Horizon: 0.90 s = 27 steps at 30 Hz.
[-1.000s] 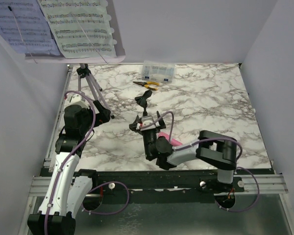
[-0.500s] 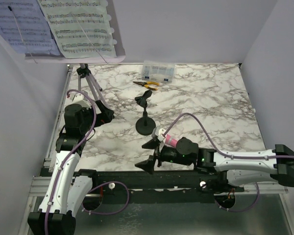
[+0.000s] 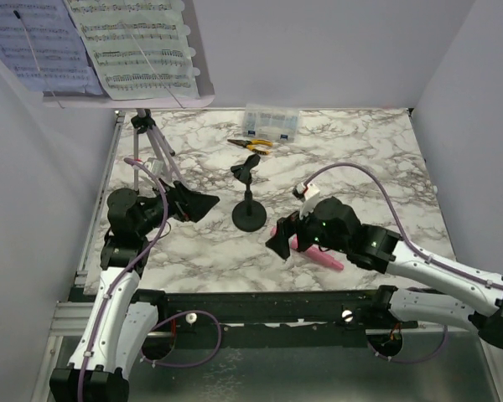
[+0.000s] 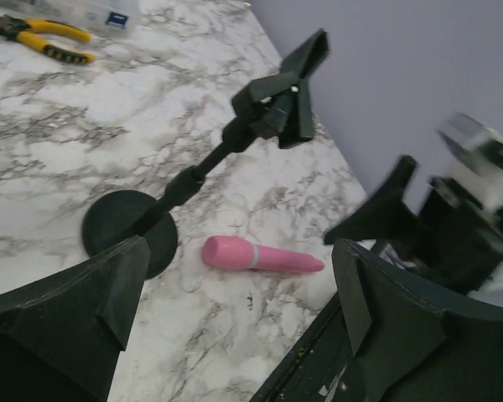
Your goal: Set up the instrument practice props
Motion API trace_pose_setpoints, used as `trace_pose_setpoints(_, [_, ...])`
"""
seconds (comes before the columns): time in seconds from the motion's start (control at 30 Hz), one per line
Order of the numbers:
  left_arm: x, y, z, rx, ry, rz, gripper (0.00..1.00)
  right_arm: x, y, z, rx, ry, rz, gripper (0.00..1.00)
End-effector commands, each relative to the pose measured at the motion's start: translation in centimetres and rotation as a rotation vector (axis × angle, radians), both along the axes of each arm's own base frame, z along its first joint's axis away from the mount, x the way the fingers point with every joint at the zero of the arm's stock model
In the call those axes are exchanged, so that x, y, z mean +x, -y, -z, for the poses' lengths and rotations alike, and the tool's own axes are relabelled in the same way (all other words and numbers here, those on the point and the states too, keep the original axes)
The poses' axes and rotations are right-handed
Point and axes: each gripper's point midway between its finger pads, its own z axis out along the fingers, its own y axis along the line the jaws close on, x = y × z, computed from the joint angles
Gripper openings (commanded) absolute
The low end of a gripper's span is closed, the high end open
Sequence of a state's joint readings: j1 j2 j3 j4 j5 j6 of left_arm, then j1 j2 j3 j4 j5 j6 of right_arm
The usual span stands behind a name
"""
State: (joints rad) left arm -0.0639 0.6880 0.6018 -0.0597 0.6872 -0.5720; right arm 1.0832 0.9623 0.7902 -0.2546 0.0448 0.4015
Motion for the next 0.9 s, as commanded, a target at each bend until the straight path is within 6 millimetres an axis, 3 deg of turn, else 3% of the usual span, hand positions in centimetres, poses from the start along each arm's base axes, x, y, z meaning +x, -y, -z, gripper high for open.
trace_pose_setpoints(0.0, [-2.6, 2.6, -4.7, -0.102, 0.169, 0.183, 0.99, 2.5, 4.7, 7.4, -0.205, -0.222, 0.142, 1.0])
trace_pose_setpoints(0.17, [-1.5, 2.6, -6.0, -0.085, 0.2, 0.159, 0.97, 4.2, 4.6, 10.9, -0.336, -0.251, 0.147, 0.97])
trace_pose_setpoints(0.3, [0.5, 3.2, -6.3, -0.031, 0.241, 0.113, 0.94, 5.1, 3.6, 11.0, -0.333, -0.238, 0.141, 0.96])
trace_pose_setpoints(0.43, [2.2, 4.8, -6.1, 0.056, 0.261, 0.096, 0.93, 5.2, 3.1, 11.0, -0.302, -0.218, 0.124, 0.96])
trace_pose_setpoints(0.73, [5.7, 8.8, -3.9, 0.335, 0.304, 0.1, 0.94, 7.2, 4.6, 14.4, -0.406, -0.216, 0.176, 0.97])
trace_pose_setpoints(0.87, [6.4, 8.6, -3.3, 0.4, 0.277, 0.107, 0.94, 7.7, 3.9, 15.6, -0.446, -0.226, 0.147, 0.86])
